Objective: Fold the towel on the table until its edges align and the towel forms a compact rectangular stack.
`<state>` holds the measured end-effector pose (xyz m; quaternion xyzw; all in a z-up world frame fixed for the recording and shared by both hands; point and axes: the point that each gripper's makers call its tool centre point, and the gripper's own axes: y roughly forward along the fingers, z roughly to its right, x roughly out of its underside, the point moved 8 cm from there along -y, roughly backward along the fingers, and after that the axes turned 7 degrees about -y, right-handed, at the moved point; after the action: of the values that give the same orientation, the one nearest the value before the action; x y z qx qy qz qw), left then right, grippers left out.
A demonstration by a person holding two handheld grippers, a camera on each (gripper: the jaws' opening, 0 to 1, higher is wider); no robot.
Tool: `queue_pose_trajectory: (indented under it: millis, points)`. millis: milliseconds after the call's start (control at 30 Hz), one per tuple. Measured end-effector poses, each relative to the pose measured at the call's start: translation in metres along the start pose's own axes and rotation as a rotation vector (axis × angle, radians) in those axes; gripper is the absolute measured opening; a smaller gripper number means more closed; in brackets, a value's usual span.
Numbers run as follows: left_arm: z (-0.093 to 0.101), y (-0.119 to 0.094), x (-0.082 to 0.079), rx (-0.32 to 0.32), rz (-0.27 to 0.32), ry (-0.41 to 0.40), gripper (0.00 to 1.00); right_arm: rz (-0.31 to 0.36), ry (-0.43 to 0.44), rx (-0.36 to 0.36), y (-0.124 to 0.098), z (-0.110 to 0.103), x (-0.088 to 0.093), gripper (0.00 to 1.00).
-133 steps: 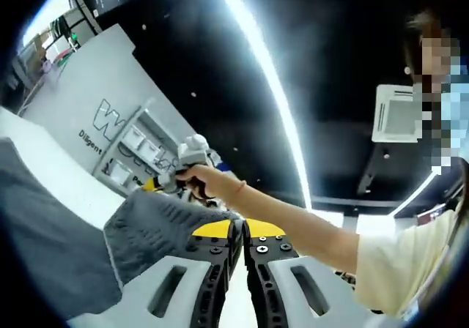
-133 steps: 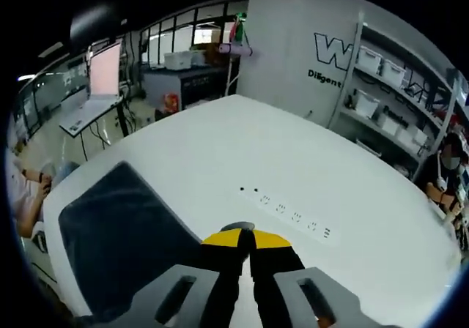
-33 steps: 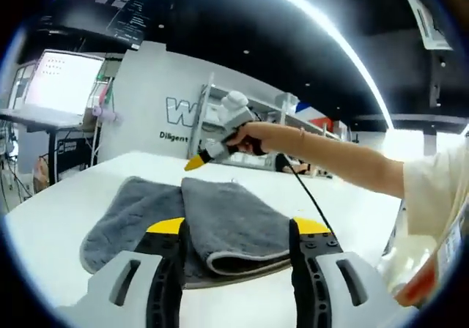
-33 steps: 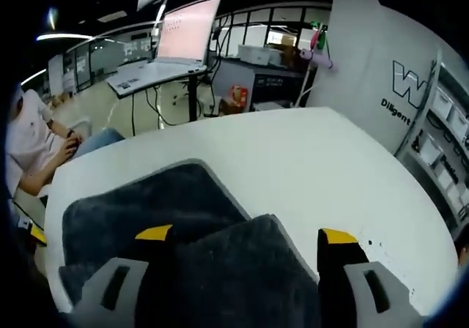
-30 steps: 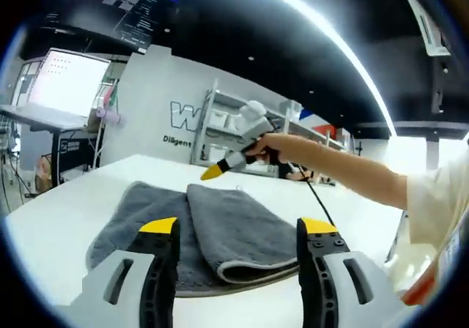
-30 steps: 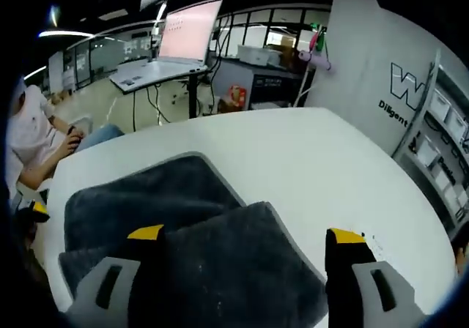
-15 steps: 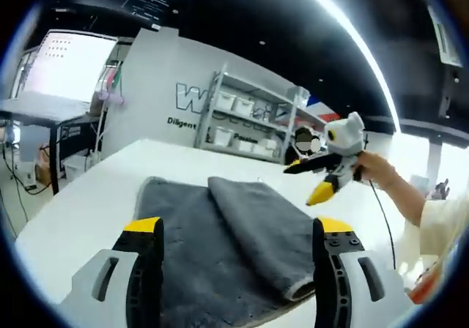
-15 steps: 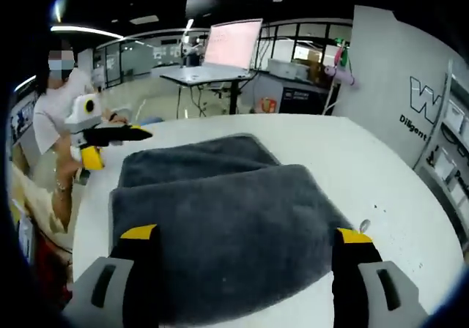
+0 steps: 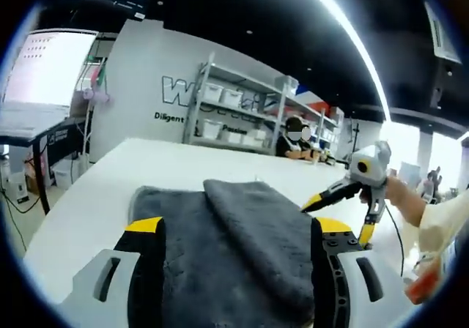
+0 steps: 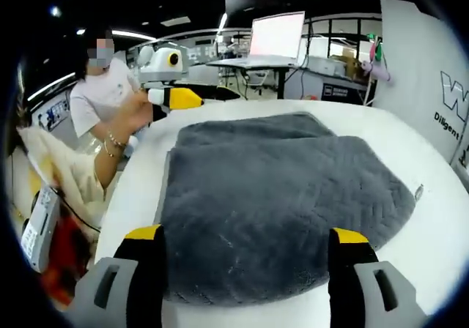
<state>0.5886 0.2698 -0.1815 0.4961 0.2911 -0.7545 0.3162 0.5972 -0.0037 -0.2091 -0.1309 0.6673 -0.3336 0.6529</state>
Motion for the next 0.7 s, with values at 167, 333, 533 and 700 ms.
queue_pose_trajectory:
  millis: [167, 333, 533, 700]
  points:
    - [0.001, 0.005, 0.002, 0.062, -0.037, -0.001, 0.80, 0.005, -0.001, -0.024, 0.005, 0.005, 0.014, 0.93]
    - [-0.006, 0.007, 0.000, 0.097, -0.058, -0.004, 0.80, 0.020, -0.017, -0.036, 0.002, 0.005, 0.021, 0.93]
    - [-0.016, 0.011, -0.007, 0.121, -0.070, -0.012, 0.80, 0.042, -0.031, -0.054, -0.008, 0.008, 0.030, 0.93]
    - [-0.007, 0.019, -0.002, 0.291, -0.138, 0.066, 0.81, 0.037, -0.041, -0.071, -0.025, 0.009, 0.042, 0.93]
